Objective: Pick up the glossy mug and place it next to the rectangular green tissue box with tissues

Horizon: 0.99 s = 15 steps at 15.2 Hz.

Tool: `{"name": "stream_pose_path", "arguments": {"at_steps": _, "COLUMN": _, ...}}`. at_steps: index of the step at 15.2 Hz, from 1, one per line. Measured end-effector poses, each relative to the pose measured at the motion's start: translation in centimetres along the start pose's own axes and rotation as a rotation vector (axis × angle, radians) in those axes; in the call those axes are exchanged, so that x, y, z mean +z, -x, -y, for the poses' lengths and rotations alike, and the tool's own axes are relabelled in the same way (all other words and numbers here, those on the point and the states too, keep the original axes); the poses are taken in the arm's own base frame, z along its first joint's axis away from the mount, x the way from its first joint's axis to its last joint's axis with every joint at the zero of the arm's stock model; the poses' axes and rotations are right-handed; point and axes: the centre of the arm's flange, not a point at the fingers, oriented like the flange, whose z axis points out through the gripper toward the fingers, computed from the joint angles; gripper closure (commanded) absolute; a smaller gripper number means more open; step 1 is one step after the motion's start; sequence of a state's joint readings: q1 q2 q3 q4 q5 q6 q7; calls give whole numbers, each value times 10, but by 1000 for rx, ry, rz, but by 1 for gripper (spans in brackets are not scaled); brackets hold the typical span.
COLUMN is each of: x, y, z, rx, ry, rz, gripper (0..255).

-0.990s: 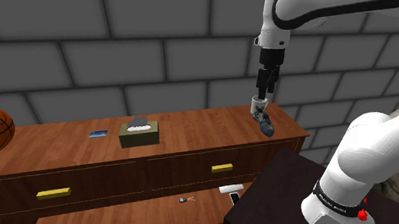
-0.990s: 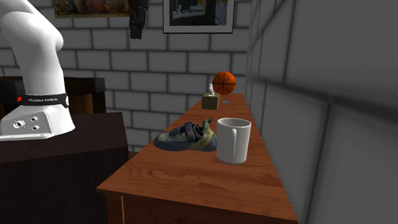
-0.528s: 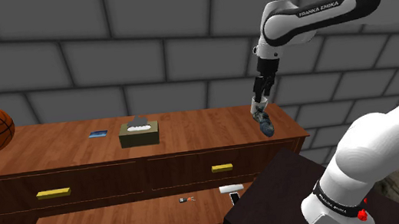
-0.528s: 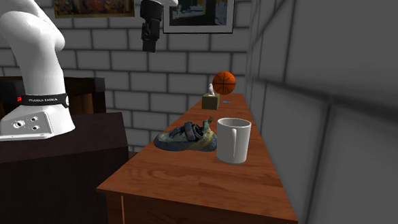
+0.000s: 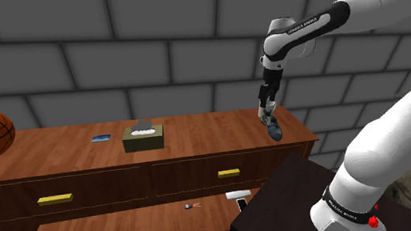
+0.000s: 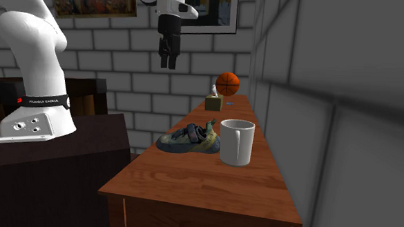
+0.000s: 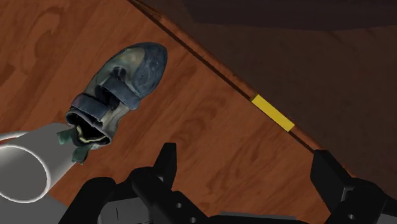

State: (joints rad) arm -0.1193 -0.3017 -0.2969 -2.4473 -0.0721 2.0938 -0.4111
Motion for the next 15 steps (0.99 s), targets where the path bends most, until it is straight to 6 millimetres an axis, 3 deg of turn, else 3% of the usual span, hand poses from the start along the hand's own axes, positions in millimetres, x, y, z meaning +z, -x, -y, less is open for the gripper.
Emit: {"name": "stream_pose_path", "arguments": {"at_steps": 15, "x": 78, "y": -63, "z": -154, "rx": 58, "ry": 69, "rz": -65, "gripper": 0}}
